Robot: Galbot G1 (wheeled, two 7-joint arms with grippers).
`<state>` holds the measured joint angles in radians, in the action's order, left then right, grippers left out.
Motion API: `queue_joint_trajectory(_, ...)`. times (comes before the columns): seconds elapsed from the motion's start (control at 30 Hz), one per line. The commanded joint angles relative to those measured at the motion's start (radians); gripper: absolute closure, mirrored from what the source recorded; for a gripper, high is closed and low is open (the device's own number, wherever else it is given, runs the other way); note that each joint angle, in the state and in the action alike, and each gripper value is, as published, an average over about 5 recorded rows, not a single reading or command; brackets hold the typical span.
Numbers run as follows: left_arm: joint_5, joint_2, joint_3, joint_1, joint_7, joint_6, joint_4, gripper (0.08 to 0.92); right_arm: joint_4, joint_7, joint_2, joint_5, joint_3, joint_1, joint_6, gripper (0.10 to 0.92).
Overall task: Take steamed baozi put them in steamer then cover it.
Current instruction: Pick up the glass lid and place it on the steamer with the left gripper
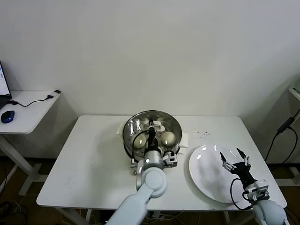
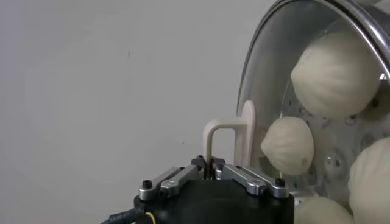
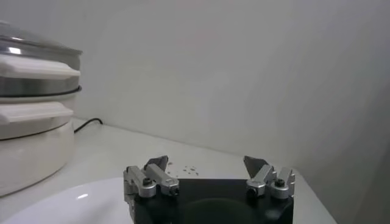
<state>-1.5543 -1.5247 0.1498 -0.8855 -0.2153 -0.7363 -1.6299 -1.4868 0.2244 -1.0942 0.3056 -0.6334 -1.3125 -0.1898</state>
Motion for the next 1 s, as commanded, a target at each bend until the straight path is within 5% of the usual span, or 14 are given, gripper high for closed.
queue_joint_trajectory(0.03, 0.006, 0.005, 0.004, -0.007, 0.016, -0.049, 0.003, 0.863, -0.002, 0.001, -0.005, -0.001, 0.001, 0.001, 0.000, 0.203)
queue_joint_trajectory(0.4, 0.006, 0.048, 0.015, -0.013, -0.046, -0.048, -0.081, 0.821, -0.001, 0.003, 0.001, -0.002, -0.001, 0.004, 0.005, 0.203)
queue_joint_trajectory(1.0, 0.088, 0.198, 0.022, -0.154, -0.044, -0.047, -0.367, 0.291, -0.035, -0.009, 0.006, -0.024, -0.006, 0.000, 0.071, 0.203)
